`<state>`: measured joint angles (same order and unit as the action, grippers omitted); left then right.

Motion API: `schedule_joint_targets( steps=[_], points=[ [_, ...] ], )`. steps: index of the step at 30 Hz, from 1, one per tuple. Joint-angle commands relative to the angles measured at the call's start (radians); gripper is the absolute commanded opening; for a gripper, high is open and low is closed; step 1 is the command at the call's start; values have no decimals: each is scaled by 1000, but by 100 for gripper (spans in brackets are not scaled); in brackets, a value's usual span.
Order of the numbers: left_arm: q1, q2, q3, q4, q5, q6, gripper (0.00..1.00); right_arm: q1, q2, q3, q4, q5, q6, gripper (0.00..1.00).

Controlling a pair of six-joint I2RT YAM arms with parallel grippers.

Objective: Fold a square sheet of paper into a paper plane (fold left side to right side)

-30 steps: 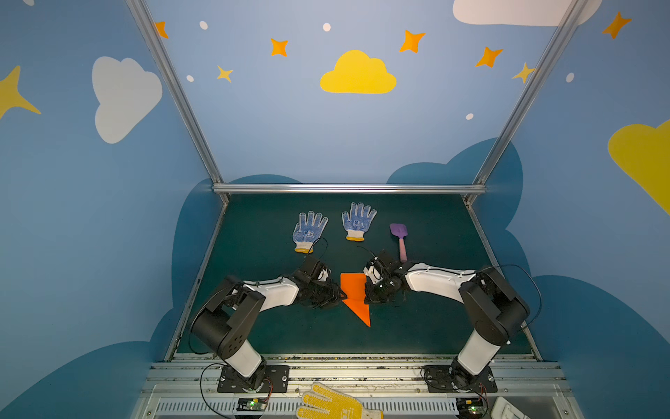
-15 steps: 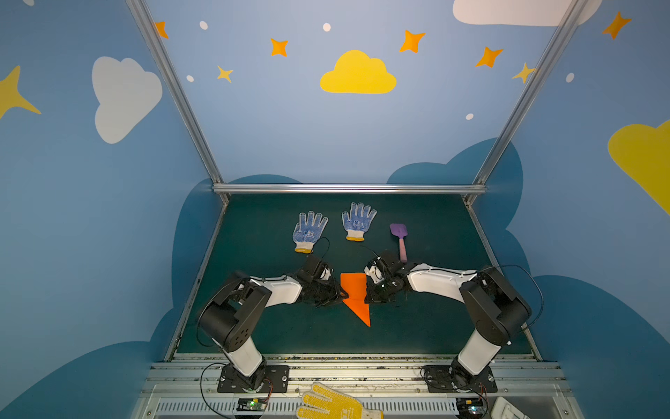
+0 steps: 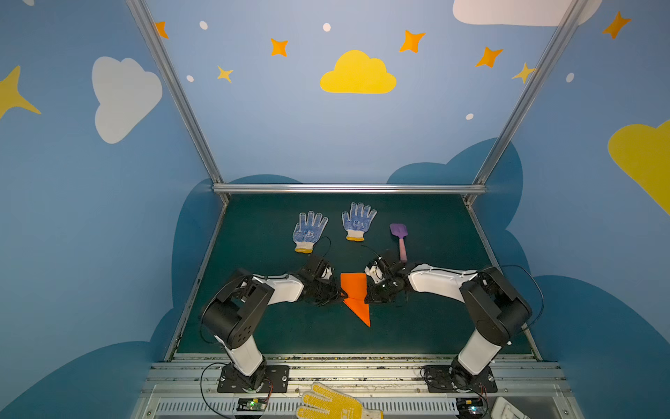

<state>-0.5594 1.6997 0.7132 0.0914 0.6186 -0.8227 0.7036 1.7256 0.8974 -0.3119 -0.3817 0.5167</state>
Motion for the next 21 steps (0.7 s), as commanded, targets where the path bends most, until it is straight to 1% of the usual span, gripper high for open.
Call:
schedule_joint_targets(
  steps=[1, 3, 6, 10, 14, 17, 19, 21],
  points=[
    [-4, 12, 23, -33, -9, 27, 18, -2, 17, -28, -17, 35, -9, 0],
    [-4, 10, 25, -37, -8, 31, 14, -4, 17, -28, -19, 35, -9, 0],
    [-4, 4, 29, -48, -8, 36, 4, -4, 15, -18, -27, 30, -15, 0],
    [-3, -13, 25, -59, -17, 26, 4, -5, -13, 22, -72, 27, -45, 0],
    [-9, -39, 10, -62, -33, -26, 4, 8, -103, 41, -120, 36, -64, 1],
    [-26, -58, 9, -89, -56, -62, 4, 43, -172, 32, -148, 67, -66, 20],
    [-37, -70, 15, -117, -77, -86, 4, 76, -200, 25, -167, 105, -64, 29],
    [-54, -82, 18, -138, -98, -119, 4, 118, -218, 20, -184, 148, -58, 35]
  ],
)
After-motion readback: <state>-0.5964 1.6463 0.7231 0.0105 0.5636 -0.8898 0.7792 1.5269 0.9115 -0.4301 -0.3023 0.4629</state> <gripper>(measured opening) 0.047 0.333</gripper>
